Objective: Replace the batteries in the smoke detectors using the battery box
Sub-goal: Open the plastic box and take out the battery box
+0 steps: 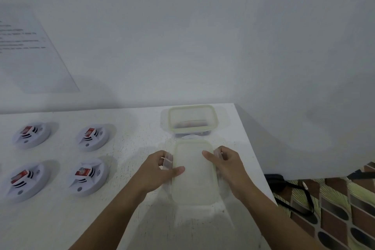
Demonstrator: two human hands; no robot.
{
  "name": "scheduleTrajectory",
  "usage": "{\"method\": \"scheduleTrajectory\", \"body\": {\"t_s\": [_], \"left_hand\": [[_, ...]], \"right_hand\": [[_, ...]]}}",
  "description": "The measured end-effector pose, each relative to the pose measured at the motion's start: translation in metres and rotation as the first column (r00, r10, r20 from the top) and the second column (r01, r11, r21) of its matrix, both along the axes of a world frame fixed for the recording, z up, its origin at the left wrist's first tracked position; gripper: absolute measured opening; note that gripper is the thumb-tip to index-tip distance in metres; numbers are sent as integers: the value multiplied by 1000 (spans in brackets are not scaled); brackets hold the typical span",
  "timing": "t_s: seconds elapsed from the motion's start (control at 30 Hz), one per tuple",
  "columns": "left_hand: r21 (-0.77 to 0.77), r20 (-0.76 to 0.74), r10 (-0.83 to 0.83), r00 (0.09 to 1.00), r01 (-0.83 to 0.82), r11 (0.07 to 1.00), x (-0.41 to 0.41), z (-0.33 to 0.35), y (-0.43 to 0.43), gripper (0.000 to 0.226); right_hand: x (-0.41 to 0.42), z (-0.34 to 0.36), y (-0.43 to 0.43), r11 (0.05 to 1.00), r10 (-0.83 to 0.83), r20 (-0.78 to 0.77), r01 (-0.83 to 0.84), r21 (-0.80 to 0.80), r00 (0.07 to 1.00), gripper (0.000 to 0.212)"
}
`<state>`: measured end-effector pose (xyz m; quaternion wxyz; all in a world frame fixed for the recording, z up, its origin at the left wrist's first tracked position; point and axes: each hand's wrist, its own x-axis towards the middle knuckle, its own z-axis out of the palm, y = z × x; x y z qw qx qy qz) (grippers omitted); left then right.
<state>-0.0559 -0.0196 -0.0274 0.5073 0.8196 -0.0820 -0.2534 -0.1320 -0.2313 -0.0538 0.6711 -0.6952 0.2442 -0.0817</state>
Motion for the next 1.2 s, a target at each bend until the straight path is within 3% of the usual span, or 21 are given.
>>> {"method": "scheduleTrajectory", "body": {"t_s": [0.1,0.23,0.37,0.47,0.57,0.73,0.83,0.9,0.97,1.03,1.2], "left_hand": [[41,15,-39,999,38,998,9,8,0,42],[178,38,-163,986,154,972,21,16,-4,53],[259,90,-165,982,137,956,10,17,-5,81],[278,190,-166,968,109,954,-12,8,1,88],[193,245,-141,959,94,977,-16,-2,6,83],[136,304,-213,928,179,974,18,11,-1,64],[220,354,-355,865,292,931,33,22,-12,52],[334,369,-486,792,375,865,35,27,-18,51],[480,317,-628,711,451,753,26,30,-22,69],[620,288,-691,663,421,662,12,28,-23,96],[737,432,-697,572,222,638,-20,16,-25,118]], "right_hand": [[-2,6,-5,998,-19,-22,18,-61,1000,36],[2,17,-13,992,107,-49,-110,-57,993,63],[13,31,-16,973,201,-65,-207,-103,977,58],[18,29,-15,941,216,-133,-243,-236,967,64],[17,23,-12,934,159,-136,-194,-299,978,62],[2,17,-24,981,103,-130,-122,-153,986,53],[-11,15,-21,980,90,-147,-114,-160,985,50],[-17,18,-14,960,18,-120,-51,-277,993,51],[-22,19,-9,938,-24,-68,-1,-346,997,51],[-25,19,-5,946,-32,-42,16,-323,999,48],[-30,16,-3,978,-32,-21,27,-205,999,45]]}}
